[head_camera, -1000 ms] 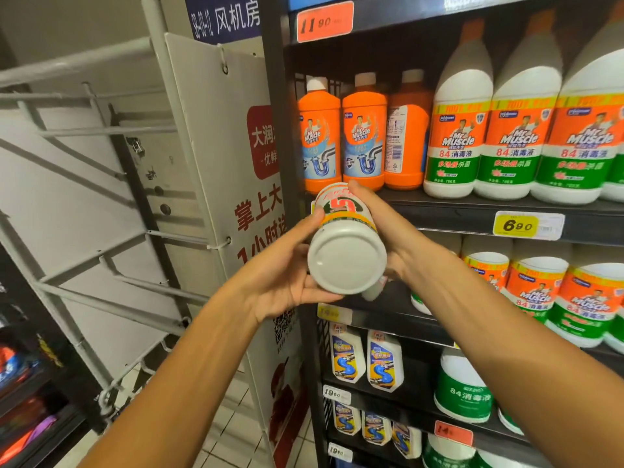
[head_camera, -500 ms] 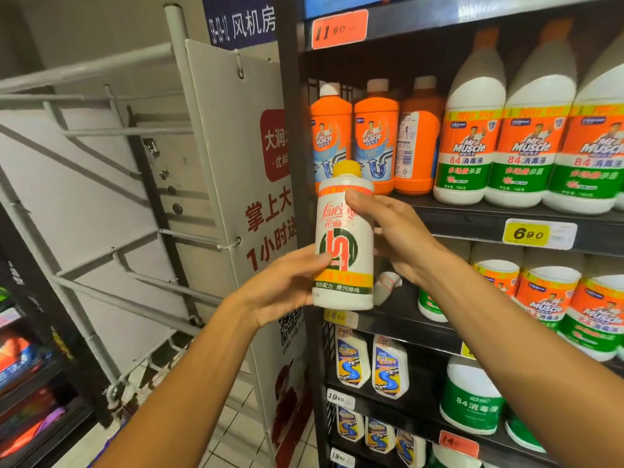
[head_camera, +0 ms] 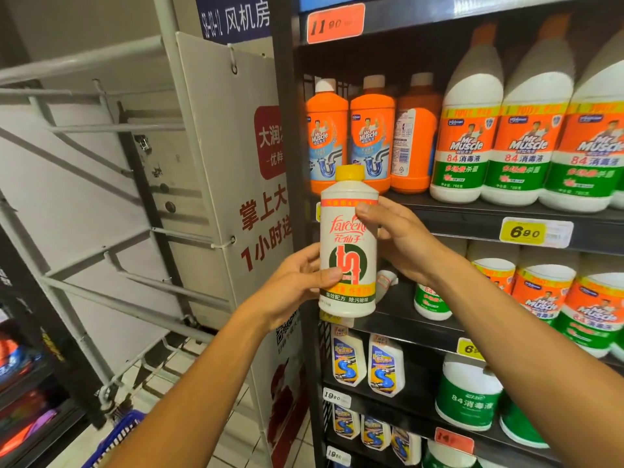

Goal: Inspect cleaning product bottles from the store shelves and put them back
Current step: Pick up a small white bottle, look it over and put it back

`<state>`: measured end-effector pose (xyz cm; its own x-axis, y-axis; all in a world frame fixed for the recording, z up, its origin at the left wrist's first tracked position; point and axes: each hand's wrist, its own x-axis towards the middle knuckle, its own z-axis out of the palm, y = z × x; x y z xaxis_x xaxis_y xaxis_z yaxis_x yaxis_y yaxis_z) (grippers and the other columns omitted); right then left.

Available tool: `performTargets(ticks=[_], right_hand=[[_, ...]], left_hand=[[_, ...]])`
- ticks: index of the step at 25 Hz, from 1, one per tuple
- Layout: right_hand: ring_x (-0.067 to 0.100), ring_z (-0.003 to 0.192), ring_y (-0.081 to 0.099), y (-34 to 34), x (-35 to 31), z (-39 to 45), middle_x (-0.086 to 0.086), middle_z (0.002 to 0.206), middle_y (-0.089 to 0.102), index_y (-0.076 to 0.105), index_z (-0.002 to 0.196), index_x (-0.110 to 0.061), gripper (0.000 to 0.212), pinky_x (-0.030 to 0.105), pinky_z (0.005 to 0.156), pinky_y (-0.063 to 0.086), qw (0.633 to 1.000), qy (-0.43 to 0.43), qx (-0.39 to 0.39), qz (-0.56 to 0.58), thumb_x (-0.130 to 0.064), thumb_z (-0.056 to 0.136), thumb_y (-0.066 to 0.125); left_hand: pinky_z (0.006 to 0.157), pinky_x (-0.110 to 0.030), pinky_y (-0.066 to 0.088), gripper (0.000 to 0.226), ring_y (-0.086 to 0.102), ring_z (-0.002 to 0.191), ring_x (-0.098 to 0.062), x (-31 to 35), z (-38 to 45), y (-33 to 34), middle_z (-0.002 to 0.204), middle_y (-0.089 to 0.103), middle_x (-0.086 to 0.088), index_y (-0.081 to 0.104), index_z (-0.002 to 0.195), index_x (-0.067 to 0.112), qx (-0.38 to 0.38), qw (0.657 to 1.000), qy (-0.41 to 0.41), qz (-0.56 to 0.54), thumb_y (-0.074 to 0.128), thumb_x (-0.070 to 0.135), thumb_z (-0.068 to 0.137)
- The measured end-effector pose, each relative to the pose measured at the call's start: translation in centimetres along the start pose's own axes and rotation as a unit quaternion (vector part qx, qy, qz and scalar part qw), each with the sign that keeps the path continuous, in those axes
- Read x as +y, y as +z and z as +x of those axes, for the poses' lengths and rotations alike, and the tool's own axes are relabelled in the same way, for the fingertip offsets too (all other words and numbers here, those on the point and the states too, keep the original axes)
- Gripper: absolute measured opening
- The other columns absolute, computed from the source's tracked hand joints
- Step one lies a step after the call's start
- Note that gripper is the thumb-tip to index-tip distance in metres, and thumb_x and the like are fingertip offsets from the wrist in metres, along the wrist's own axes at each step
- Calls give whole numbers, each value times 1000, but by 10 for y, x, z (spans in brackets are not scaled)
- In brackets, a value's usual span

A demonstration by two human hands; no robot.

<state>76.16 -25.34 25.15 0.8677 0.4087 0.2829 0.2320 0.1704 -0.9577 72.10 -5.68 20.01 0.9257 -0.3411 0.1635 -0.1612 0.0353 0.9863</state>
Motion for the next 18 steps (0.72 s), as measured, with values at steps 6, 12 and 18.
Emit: performTargets(ticks=[6, 12, 18], right_hand=[[14, 105, 70, -5, 8, -8, -2, 112, 74, 60, 124, -19, 63, 25, 81, 57, 994, -48, -21, -96, -26, 67, 85], [5, 101, 70, -6, 47, -13, -13, 107, 74, 63, 120, -23, 63, 16, 75, 55, 989, -46, 14, -139, -23, 61, 85], [1, 97, 70, -11, 95, -2, -14, 106, 72, 62, 117, -27, 58, 14, 71, 55, 987, -9, 79, -140, -11, 67, 87]], left_hand=[[88, -31, 56, 65, 66, 114, -22, -26, 4, -4, 121, 70, -1, 53, 131, 22, 16, 999, 41, 1, 77, 10, 72], [91, -26, 53, 71, 63, 119, -15, -68, 8, -7, 124, 69, 7, 49, 134, 26, 19, 1000, 9, 22, 79, 24, 69], [84, -13, 51, 56, 63, 108, 8, -115, 16, 11, 122, 61, 12, 44, 136, 25, 135, 989, -2, 53, 60, -5, 91]])
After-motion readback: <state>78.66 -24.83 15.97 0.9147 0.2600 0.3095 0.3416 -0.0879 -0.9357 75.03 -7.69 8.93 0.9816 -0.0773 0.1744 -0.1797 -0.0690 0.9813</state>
